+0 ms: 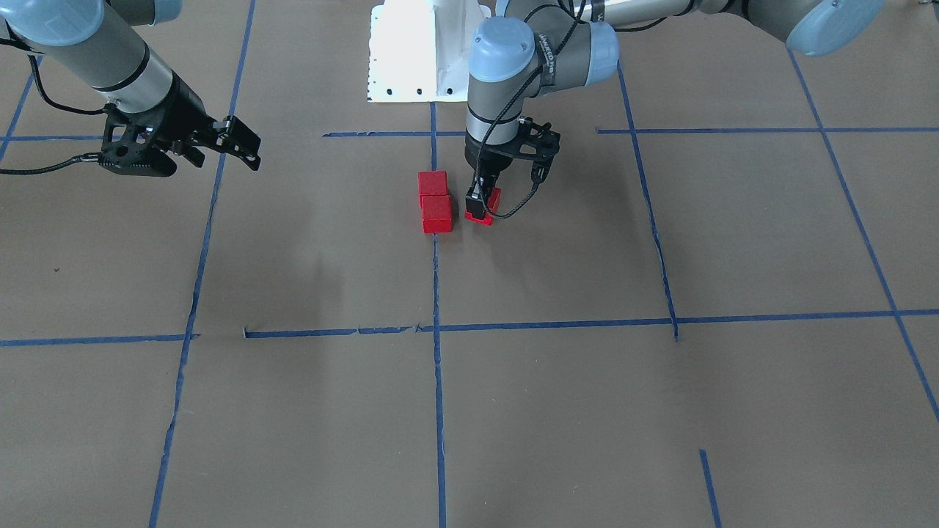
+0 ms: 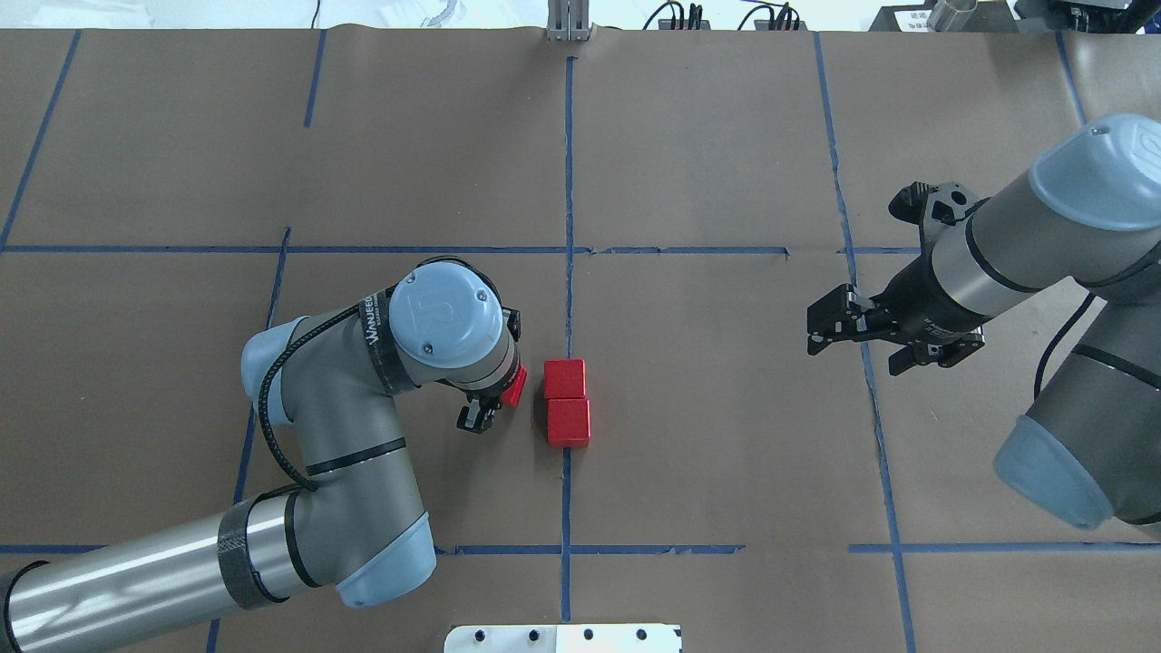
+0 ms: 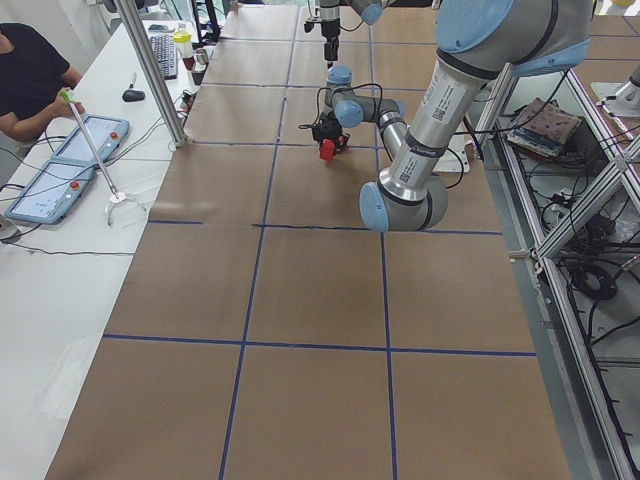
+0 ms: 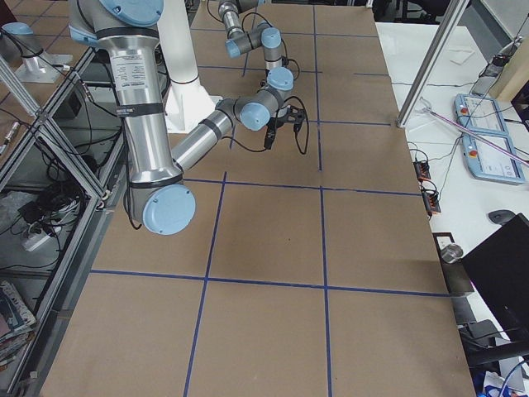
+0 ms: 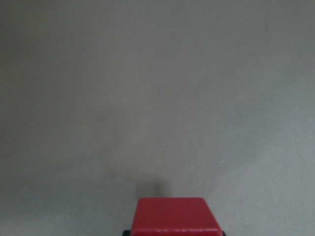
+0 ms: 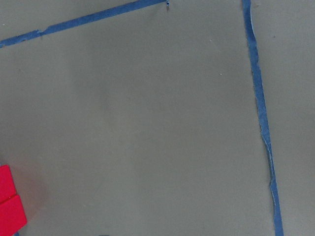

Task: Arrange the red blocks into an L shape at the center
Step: 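Carry the last red cube with the left gripper beside the cube pair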

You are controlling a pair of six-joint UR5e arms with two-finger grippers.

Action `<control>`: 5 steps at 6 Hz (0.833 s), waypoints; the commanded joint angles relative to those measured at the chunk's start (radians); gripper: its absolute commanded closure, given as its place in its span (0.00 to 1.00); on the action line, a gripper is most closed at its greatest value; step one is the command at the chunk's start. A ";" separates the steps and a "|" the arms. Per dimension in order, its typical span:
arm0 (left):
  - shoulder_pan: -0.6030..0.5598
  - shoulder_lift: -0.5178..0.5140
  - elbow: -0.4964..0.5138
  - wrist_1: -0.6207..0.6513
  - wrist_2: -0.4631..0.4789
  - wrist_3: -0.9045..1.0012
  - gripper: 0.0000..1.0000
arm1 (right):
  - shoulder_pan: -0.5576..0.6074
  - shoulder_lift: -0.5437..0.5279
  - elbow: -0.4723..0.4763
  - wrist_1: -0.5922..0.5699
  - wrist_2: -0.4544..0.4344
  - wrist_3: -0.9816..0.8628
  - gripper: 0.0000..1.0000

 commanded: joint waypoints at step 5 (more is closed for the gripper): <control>-0.004 -0.037 0.054 0.000 -0.036 -0.155 1.00 | 0.000 -0.001 0.000 0.000 0.002 0.006 0.00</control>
